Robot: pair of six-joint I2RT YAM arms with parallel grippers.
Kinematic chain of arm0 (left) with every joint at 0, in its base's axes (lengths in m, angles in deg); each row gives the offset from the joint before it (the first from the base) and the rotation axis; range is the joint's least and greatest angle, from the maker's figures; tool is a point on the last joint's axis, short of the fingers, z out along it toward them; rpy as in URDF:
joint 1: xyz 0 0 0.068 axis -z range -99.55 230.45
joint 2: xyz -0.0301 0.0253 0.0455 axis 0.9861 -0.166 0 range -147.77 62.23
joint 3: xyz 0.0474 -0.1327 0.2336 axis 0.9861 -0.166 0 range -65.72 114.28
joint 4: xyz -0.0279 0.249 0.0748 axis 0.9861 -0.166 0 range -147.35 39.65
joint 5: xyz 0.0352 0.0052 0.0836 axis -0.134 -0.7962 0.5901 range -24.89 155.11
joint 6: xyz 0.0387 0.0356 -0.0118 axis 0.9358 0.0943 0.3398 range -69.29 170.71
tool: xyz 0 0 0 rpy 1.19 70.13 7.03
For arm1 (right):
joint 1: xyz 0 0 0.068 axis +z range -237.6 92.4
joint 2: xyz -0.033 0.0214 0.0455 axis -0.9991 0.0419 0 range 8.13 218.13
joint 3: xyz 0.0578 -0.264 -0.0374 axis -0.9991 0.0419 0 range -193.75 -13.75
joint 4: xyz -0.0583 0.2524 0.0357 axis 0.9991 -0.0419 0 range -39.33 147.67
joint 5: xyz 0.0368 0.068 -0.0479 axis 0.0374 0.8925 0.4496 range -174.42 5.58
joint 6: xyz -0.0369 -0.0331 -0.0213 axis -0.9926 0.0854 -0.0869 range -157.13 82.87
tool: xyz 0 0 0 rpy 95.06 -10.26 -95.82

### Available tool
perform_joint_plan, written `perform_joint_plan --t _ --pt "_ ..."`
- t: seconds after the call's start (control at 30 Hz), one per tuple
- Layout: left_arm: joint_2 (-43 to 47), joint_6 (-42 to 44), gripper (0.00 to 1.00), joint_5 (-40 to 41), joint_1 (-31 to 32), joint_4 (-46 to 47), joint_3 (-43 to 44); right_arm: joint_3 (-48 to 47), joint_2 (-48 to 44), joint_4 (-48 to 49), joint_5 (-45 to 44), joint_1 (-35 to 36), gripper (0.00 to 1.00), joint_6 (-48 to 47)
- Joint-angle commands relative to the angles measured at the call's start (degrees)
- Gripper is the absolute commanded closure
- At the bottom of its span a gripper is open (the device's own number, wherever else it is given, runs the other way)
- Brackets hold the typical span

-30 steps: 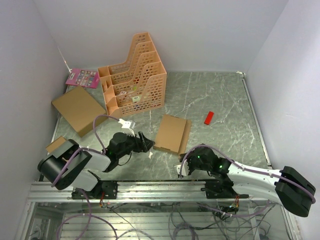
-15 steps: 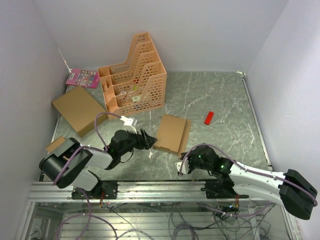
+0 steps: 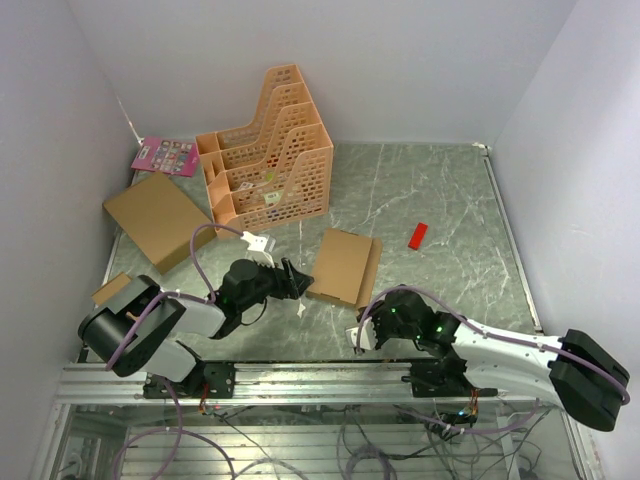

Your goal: Fold the paper box

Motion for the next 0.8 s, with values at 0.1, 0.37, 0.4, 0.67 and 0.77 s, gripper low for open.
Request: perform_joint_plan --t 0.1,0.37,0.4,0.67,0.77 --pt "-0.88 1.20 0.17 1.71 0.42 2.31 0.80 1.36 1.39 3.18 -2.16 0.31 0.68 -0.76" --pt "-0.97 1.42 0.17 1.77 0.38 2.28 0.60 1.01 1.82 3.98 -4.61 0.28 0.79 -0.14" --pt "-0.91 1.44 0.17 1.83 0.38 2.29 0.59 0.87 1.69 3.86 -4.90 0.24 0.80 0.07" --pt "-1.21 1.36 0.17 1.55 0.32 2.46 0.67 0.03 0.65 3.94 -5.62 0.22 0.85 1.47" --pt "-1.36 1.34 0.17 1.54 0.35 2.50 0.67 -0.02 0.43 4.16 -6.16 0.19 0.87 2.32"
